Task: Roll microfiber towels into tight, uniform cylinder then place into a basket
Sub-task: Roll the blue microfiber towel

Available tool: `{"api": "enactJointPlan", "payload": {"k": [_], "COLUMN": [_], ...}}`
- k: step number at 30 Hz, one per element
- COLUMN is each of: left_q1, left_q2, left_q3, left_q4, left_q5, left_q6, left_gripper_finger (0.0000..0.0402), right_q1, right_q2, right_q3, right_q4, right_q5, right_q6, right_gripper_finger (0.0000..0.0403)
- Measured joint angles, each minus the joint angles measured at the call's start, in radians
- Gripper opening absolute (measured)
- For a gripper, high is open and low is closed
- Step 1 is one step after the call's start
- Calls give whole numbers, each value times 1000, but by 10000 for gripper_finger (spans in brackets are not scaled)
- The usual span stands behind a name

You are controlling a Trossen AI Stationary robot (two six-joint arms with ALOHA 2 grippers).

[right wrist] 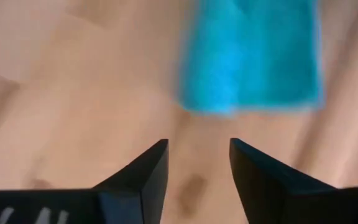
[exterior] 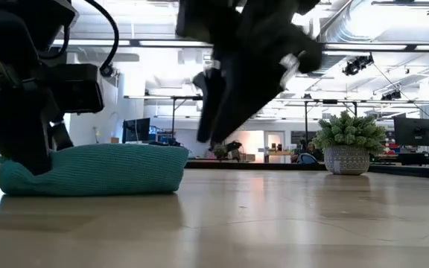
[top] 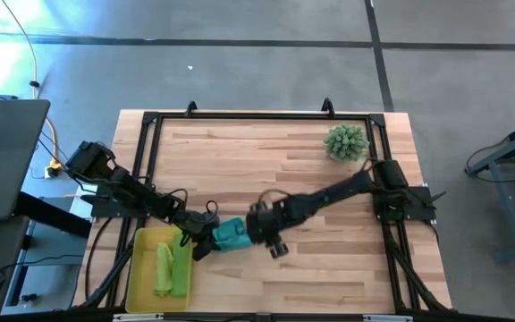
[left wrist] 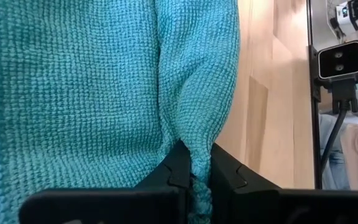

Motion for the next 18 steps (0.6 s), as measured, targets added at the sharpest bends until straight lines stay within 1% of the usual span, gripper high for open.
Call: {"api": "enactJointPlan", "payload": {"k": [2,7,12,15,18], "left_q1": [6,11,27,31,30], "left_q2": [0,1,1,1,1], "left_q3": [0,0,0,0,0], "left_q4": [-1,-3,-2,-2,-1], "left_q5": [2,1,6,11,10], "left_q6": [1,9,2,1,1], "left_gripper_finger": [11,11,11,11,11], "right_q1": [38,115,150,143,135], "right_q2": [-4,-3,-3,-3,-2], "right_q3": [-6,-49,-124,-181,-223], "right_q4": [47,207,373,487,565], "right_q5": [28,177,202,206,214], "right_q6": [-41,-94,-48,-3,29], "right_gripper_finger": [152,133,126,126,126]}}
